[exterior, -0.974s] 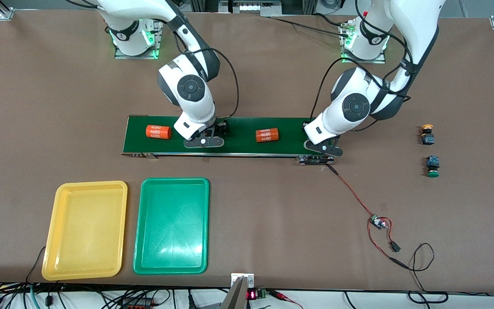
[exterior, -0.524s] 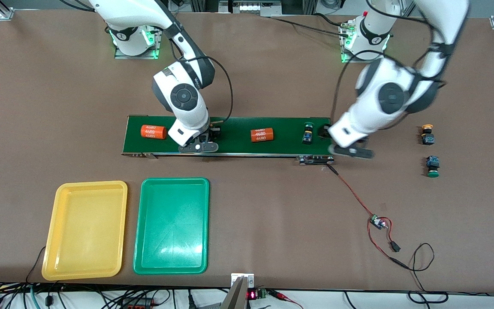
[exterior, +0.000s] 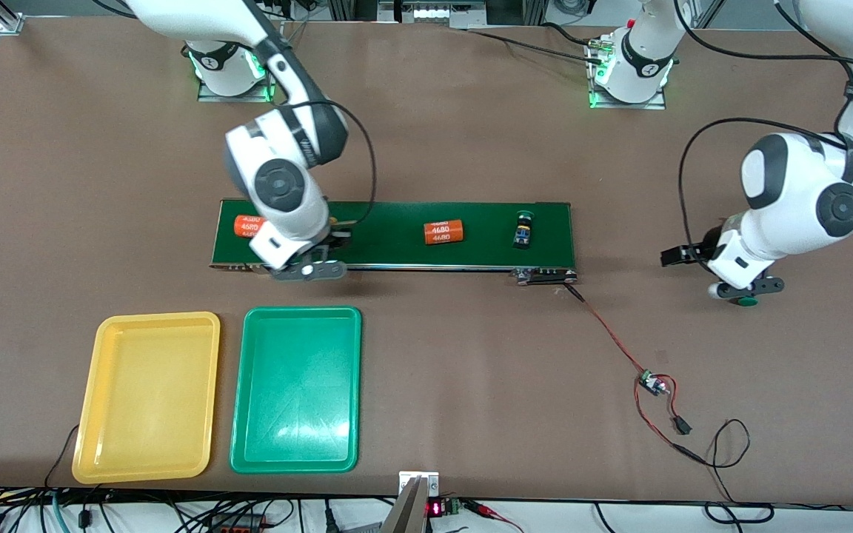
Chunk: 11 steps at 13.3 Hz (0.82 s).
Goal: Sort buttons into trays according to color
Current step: 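Lift the button with the right gripper while the left gripper places one, then carry the button to the yellow tray while the left gripper grasps another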
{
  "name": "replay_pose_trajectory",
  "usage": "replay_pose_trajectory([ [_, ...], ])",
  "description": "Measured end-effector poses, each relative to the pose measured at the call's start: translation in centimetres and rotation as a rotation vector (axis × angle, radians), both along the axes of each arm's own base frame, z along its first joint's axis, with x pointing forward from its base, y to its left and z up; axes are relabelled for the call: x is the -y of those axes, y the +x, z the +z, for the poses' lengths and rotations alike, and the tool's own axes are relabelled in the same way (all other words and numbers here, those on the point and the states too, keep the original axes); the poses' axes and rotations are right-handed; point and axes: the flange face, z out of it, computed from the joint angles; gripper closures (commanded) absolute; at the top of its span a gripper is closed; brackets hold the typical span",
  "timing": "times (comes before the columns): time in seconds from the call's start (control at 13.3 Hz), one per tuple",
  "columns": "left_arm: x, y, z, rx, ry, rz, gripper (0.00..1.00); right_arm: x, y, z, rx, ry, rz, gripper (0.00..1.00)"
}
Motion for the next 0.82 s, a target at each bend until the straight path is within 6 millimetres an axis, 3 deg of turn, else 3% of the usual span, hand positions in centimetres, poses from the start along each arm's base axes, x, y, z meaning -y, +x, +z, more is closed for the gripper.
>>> replay_pose_trajectory([
  [0.15,-3.6,-0.5,-1.6,-0.023,0.014,-0.013,0.0,4.8,3.4,5.8,0.007,0.03,0.003,1.0],
  [0.22,-5.2,-0.8,-2.0,-0.027,0.036,-0.033,0.0,7.4,4.7,7.4,0.019,0.031,-0.004,1.0],
  [0.52,-10.3,-2.8,-3.8,-0.069,0.044,-0.052,0.0,14.8,7.2,8.4,0.029,0.016,-0.042,1.0],
  [0.82,-13.9,-6.7,-7.0,-0.136,-0.015,-0.077,0.0,25.6,9.5,7.8,0.027,0.03,-0.013,1.0],
])
